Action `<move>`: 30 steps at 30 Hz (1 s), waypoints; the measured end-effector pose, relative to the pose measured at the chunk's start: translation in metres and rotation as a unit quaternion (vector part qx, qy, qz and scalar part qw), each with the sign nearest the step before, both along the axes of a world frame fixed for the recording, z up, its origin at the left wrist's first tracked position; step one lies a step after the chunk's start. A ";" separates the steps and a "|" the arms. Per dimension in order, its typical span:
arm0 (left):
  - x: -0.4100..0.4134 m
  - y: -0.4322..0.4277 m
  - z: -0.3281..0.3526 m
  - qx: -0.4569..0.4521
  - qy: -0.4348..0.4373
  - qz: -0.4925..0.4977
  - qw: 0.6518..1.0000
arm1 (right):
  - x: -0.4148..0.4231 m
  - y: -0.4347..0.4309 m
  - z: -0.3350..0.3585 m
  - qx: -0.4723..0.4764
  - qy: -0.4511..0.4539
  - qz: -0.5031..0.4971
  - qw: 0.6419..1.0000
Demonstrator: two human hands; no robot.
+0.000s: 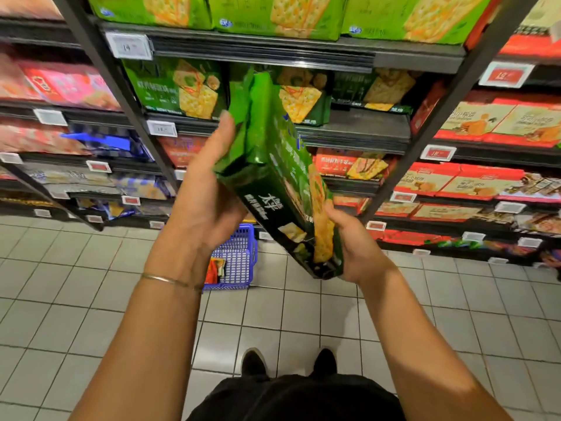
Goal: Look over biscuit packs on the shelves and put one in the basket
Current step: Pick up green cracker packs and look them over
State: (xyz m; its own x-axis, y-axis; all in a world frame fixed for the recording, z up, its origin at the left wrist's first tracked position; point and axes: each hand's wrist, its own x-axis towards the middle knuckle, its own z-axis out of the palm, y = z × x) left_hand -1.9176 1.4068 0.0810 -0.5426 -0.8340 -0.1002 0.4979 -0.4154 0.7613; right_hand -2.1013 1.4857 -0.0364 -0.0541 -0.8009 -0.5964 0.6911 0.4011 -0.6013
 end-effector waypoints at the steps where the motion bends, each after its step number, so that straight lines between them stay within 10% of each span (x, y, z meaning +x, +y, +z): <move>1: -0.001 0.001 0.001 -0.011 -0.005 0.007 1.000 | 0.003 -0.002 -0.002 0.010 0.009 0.006 1.000; 15: 0.040 0.017 -0.048 -0.298 -0.206 -0.222 0.905 | -0.015 -0.043 0.022 -0.049 0.083 -0.133 0.986; 30: 0.060 0.011 -0.075 -0.091 -0.080 0.041 0.992 | -0.051 -0.023 0.037 -0.153 0.188 -0.062 0.968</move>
State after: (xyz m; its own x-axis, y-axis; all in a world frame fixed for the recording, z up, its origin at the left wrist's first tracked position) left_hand -1.8572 1.4175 0.0061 -0.4607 -0.8872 -0.0239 0.3914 -0.2273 0.8917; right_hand -2.1524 1.4630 0.0006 -0.3276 -0.9106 -0.2519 0.4316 0.0930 -0.8973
